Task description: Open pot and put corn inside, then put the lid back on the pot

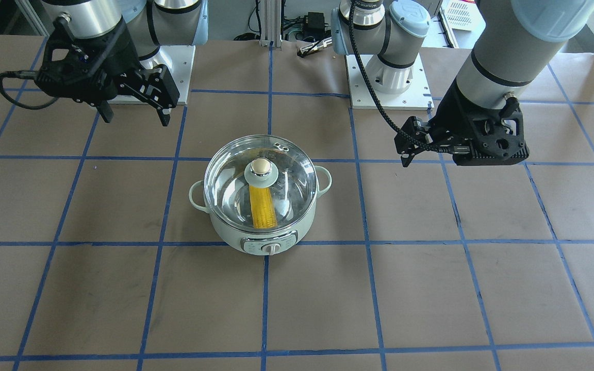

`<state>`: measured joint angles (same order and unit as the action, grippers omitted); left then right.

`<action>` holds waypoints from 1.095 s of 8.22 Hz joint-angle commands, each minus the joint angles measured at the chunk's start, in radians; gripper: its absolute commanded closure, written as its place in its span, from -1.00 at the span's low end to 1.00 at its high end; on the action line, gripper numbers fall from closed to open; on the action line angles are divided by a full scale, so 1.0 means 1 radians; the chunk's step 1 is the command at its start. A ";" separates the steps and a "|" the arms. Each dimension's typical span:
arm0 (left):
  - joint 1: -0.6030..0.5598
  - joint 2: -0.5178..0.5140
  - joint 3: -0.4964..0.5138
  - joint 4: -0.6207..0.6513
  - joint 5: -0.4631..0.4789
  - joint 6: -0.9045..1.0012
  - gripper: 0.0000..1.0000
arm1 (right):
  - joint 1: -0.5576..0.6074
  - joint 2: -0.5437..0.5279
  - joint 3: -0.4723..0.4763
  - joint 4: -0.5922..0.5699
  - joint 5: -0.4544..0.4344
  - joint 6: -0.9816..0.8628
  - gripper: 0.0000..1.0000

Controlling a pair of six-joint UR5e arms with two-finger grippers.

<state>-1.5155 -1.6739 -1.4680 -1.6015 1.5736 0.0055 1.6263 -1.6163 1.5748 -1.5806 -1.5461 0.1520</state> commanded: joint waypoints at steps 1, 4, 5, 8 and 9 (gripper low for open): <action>0.000 0.000 0.000 0.000 0.000 0.001 -1.00 | -0.017 -0.027 0.001 0.047 0.010 -0.012 -1.00; 0.001 0.000 0.000 0.000 0.000 0.001 -1.00 | -0.017 -0.027 0.001 0.037 0.000 -0.057 -1.00; 0.000 0.000 0.000 0.000 0.000 0.001 -1.00 | -0.017 -0.028 0.001 0.042 0.000 -0.057 -1.00; 0.000 0.000 0.000 0.000 0.000 0.002 -1.00 | -0.013 -0.033 0.002 0.045 0.015 -0.057 -1.00; 0.000 0.000 0.000 0.000 0.002 0.002 -1.00 | -0.013 -0.033 0.002 0.045 0.015 -0.057 -1.00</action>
